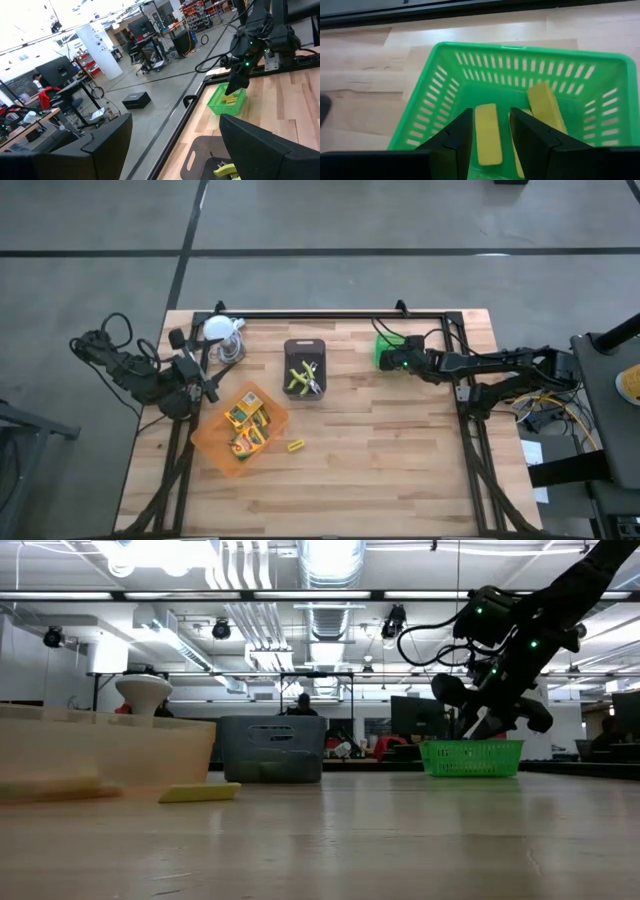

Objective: Pick & Place School Supplies
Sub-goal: Adjust the orange bin

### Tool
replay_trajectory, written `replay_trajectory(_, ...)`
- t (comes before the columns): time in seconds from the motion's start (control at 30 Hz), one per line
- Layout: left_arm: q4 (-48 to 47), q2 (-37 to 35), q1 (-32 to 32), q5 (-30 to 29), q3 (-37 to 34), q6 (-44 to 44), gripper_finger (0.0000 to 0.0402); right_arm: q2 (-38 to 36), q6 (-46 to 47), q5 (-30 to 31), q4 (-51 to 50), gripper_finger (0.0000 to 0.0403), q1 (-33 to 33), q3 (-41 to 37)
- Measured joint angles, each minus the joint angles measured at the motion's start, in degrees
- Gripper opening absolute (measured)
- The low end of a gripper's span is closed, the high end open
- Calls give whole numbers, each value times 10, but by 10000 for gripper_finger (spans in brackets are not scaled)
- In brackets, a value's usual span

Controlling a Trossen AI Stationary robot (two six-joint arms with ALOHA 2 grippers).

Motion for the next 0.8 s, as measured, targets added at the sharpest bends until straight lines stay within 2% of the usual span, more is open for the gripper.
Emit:
replay_trajectory(0.3, 0, 0, 0, 0, 0, 0, 305, -15, -11, 7, 20, 127, 0, 5)
replay_trajectory(0.57, 0, 0, 0, 0, 0, 0, 305, -85, -201, 17, 149, 126, 1, 7)
replay_trajectory(0.7, 0, 0, 0, 0, 0, 0, 305, -123, -302, -29, 220, 121, 1, 7)
replay_trajectory(0.8, 0, 0, 0, 0, 0, 0, 305, -147, -375, -103, 269, 118, 1, 7)
